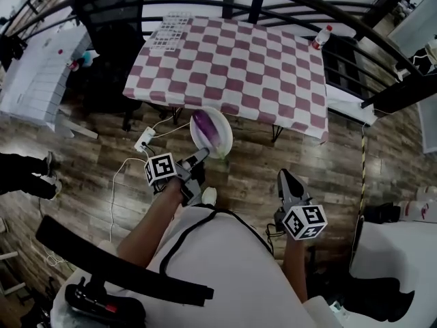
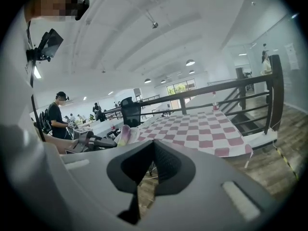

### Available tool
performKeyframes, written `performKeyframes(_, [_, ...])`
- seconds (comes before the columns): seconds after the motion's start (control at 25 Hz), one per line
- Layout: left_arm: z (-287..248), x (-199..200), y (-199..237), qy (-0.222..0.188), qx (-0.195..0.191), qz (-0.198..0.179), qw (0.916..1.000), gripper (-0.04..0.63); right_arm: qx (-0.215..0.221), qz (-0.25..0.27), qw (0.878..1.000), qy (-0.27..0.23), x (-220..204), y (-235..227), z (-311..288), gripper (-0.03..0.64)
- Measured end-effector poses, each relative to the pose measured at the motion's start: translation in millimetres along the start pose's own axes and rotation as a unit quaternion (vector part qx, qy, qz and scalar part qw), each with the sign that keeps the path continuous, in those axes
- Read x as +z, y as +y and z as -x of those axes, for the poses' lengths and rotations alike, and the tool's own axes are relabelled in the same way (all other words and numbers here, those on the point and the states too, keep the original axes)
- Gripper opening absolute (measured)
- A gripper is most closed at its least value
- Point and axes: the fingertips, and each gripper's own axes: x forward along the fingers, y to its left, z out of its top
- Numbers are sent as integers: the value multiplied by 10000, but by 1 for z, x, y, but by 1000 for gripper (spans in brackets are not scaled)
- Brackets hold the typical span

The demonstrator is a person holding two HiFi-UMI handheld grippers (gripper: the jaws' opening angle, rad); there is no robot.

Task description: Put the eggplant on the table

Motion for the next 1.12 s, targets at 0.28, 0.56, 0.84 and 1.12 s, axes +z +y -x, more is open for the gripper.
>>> performKeyframes(0.28, [0,38,9,18,24,-45,10000,31,-18,-21,10000,-70,13,10,-36,6])
performKeyframes(0.56, [15,57,19,-136,37,9,9999,31,-34,-66,10000,62,8,10,-51,6])
performKeyframes(0.84, [27,68,32,-237,165,38,9996,32,-143,-145,9998,38,11,-5,-53,6])
performKeyframes(1.12, [17,72,33,-281,245,18,9993,32,-41,-167,9999,-12,19,-17,-70,6])
